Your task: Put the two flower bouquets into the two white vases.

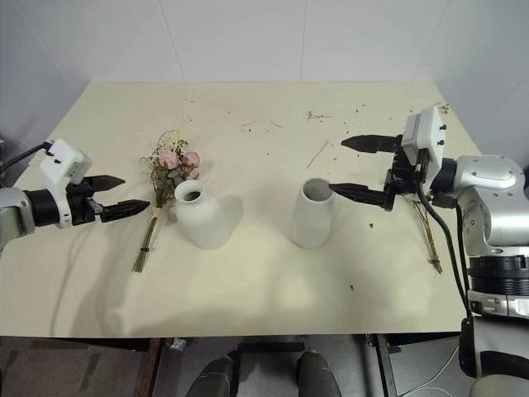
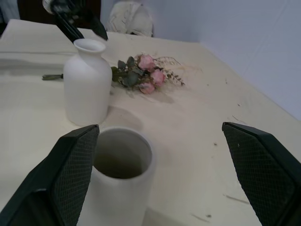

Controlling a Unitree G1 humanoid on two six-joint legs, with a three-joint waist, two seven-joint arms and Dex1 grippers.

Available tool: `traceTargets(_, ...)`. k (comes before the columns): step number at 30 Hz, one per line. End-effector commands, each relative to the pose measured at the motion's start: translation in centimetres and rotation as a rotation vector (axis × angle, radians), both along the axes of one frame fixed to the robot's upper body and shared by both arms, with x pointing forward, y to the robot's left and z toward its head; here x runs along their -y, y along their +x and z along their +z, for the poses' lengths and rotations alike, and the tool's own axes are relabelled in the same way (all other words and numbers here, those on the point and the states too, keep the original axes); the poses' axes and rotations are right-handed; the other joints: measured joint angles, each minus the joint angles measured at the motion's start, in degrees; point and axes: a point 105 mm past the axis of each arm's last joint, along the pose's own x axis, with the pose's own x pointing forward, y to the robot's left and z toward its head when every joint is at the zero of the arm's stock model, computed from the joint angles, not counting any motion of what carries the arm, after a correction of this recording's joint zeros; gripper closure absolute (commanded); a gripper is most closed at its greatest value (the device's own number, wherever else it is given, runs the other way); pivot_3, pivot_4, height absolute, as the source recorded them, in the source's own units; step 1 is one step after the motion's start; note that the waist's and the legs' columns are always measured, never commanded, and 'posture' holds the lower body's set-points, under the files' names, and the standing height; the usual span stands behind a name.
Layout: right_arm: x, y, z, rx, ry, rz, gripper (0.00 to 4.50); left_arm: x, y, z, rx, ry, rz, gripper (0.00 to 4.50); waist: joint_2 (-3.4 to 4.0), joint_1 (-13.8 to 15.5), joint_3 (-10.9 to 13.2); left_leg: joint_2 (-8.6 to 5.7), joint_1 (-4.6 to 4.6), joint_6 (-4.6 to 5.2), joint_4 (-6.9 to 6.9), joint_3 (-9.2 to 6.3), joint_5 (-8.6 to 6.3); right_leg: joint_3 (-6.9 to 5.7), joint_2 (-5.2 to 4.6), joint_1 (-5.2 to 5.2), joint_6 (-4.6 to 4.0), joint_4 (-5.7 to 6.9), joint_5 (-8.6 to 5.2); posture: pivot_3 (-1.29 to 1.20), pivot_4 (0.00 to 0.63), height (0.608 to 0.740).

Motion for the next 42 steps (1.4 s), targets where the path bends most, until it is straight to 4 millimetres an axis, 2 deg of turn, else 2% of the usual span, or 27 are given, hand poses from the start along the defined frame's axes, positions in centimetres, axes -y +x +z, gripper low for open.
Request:
traceTargets(1, -0.3, -1.3, 1.7, 0.07, -0.018, 0.051, 0.07, 0.1, 0.3, -1.4, -0.117, 0.081, 0.132, 0.0, 0.0, 0.01, 0.0, 0.0, 0.0, 0.0, 0.0, 0.0, 0.0, 0.0, 0.0, 0.0, 0.0, 0.0, 0.0, 0.0, 0.15, 0.74)
traceTargets(3, -0.3, -1.7, 2.1, 0.079, -0.023, 0.064, 0.07, -0.1, 0.6, -2.7, -0.168, 0.131, 0.179, 0.0, 0.01, 0.04, 0.0, -0.02, 0.01, 0.0, 0.0, 0.0, 0.0, 0.0, -0.02, 0.01, 0.01, 0.01, 0.0, 0.0, 0.15, 0.74)
traceTargets(5, -0.5, -2.1, 2.3, 0.089, -0.041, 0.078, 0.07, -0.1, 0.8, -3.0, -0.19, 0.128, 0.203, 0.0, 0.0, 0.09, 0.0, -0.02, 0.01, -0.01, 0.02, 0.0, 0.0, 0.0, 0.0, 0.01, 0.0, 0.02, 0.0, 0.0, 0.15, 0.74)
traceTargets(9, -0.5, -3.3, 2.8, 0.094, -0.065, 0.114, 0.07, 1.6, 1.6, -3.5, -0.238, 0.069, 0.183, 0.0, -0.02, 0.29, 0.01, 0.0, 0.0, -0.01, 0.03, -0.02, 0.01, 0.0, 0.02, -0.02, 0.0, 0.05, 0.0, 0.0, 0.15, 0.74)
traceTargets(19, 0.4, -4.6, 1.8, 0.077, -0.066, 0.116, 0.07, 1.9, 1.2, -6.0, -0.406, -0.006, 0.199, 0.0, -0.04, 0.45, 0.0, -0.01, 0.01, -0.01, 0.1, -0.01, 0.01, 0.01, 0.01, 0.02, 0.0, 0.07, 0.0, 0.0, 0.15, 0.74)
traceTargets(23, 0.3, -4.8, 1.9, 0.083, -0.016, 0.125, 0.0, 1.0, 1.1, -6.2, -0.413, 0.002, 0.218, 0.85, -0.04, 0.36, 0.0, -0.02, 0.02, -0.02, 0.19, -0.01, 0.01, 0.01, 0.0, 0.01, 0.0, 0.18, 0.0, 0.0, 0.15, 0.74)
traceTargets(26, 0.4, -4.8, 2.0, 0.092, 0.046, 0.132, 0.0, 0.2, 1.0, -6.2, -0.418, -0.005, 0.241, 1.83, -0.04, 0.37, 0.0, -0.02, 0.03, -0.02, 0.26, -0.01, 0.01, 0.01, 0.01, 0.02, 0.0, 0.25, 0.0, 0.0, 0.15, 0.74)
traceTargets(34, 0.0, -5.0, 0.9, 0.004, 0.048, 0.182, 0.0, -1.0, 1.2, -6.2, -0.396, -0.026, 0.274, 4.29, -0.04, 0.41, 0.0, -0.03, 0.04, -0.02, 0.37, -0.01, 0.01, 0.01, 0.0, 0.06, 0.0, 0.31, 0.0, 0.0, 0.15, 0.74)
traceTargets(35, 0.0, -4.9, 0.8, 0.003, 0.047, 0.179, 0.0, -1.0, 1.2, -6.2, -0.387, -0.033, 0.274, 4.48, -0.04, 0.42, 0.0, -0.03, 0.04, -0.02, 0.38, -0.01, 0.01, 0.01, 0.0, 0.06, 0.0, 0.31, 0.0, 0.0, 0.15, 0.74)
traceTargets(39, 0.0, -4.3, 0.6, 0.008, 0.059, 0.157, 0.0, -0.7, 1.7, -5.1, -0.308, -0.079, 0.266, 4.48, -0.04, 0.46, 0.0, -0.03, 0.03, -0.01, 0.39, -0.01, 0.01, 0.01, 0.0, 0.06, 0.0, 0.33, 0.0, 0.0, 0.15, 0.74)
traceTargets(42, 0.2, -3.8, 0.6, 0.011, 0.07, 0.134, 0.0, -0.1, 3.4, -2.2, -0.101, -0.166, 0.229, 4.48, -0.04, 1.0, 0.0, -0.03, 0.02, -0.02, 0.45, -0.02, 0.01, 0.01, 0.0, 0.06, 0.0, 0.34, 0.0, 0.0, 0.15, 0.74)
